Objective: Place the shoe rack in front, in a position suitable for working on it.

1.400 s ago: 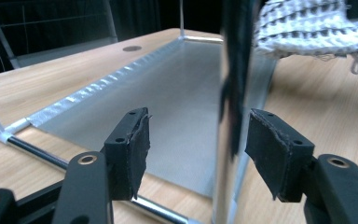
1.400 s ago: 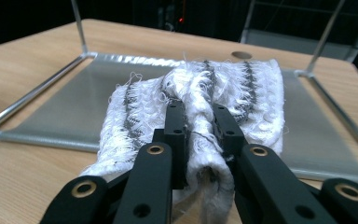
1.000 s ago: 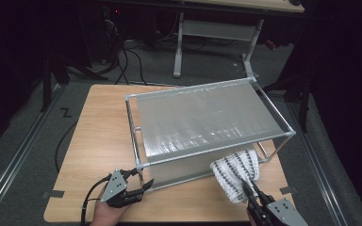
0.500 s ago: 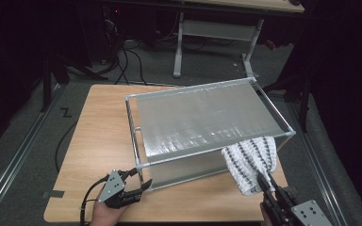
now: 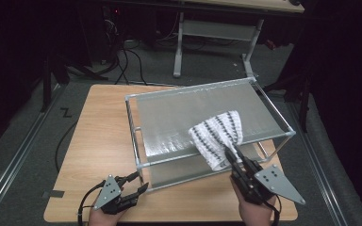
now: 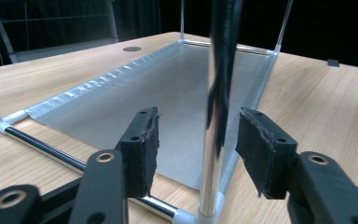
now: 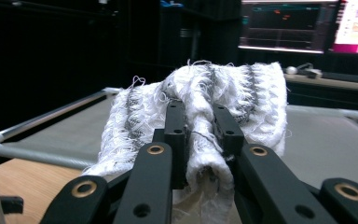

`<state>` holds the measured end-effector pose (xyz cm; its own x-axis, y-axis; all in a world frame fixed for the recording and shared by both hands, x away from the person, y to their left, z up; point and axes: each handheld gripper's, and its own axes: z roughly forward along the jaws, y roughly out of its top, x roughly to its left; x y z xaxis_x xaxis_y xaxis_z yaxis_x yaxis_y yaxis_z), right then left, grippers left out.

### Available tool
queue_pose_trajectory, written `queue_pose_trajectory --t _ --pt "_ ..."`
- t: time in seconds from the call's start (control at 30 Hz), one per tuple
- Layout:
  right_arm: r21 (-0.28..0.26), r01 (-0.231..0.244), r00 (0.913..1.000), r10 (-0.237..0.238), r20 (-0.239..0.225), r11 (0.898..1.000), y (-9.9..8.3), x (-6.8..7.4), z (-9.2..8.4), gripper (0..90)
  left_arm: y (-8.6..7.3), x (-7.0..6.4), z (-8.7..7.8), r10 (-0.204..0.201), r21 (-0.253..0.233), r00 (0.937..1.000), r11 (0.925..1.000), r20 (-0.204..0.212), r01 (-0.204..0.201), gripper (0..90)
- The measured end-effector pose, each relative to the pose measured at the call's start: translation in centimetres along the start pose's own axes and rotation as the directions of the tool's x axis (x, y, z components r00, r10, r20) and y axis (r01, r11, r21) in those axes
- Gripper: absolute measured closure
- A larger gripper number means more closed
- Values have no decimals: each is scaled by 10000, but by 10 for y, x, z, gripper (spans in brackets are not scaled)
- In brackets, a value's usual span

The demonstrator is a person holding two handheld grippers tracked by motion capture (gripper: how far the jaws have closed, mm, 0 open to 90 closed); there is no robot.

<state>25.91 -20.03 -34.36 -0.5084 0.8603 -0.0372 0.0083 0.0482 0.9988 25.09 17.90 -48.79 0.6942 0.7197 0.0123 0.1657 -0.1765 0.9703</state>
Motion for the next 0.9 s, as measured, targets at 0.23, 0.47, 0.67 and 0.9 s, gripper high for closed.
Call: queue_pose_trajectory --t 0.23,0.47,0.67,0.9 --pt "-132 111 9963 -122 -854 9999 8 22 35 794 3 -1 -1 78 11 9999 10000 -126 -78 618" --pt "-149 126 9898 -146 -1418 9998 13 46 57 793 4 -1 3 168 30 9998 9999 -114 -167 721" --pt "508 48 9867 35 -1625 9987 0 61 75 791 3 -4 1 84 1 10000 10000 41 -84 800" --pt "1190 137 9880 48 -1545 9928 -16 77 85 787 2 -15 -4 166 -9 9989 9999 434 -166 802"
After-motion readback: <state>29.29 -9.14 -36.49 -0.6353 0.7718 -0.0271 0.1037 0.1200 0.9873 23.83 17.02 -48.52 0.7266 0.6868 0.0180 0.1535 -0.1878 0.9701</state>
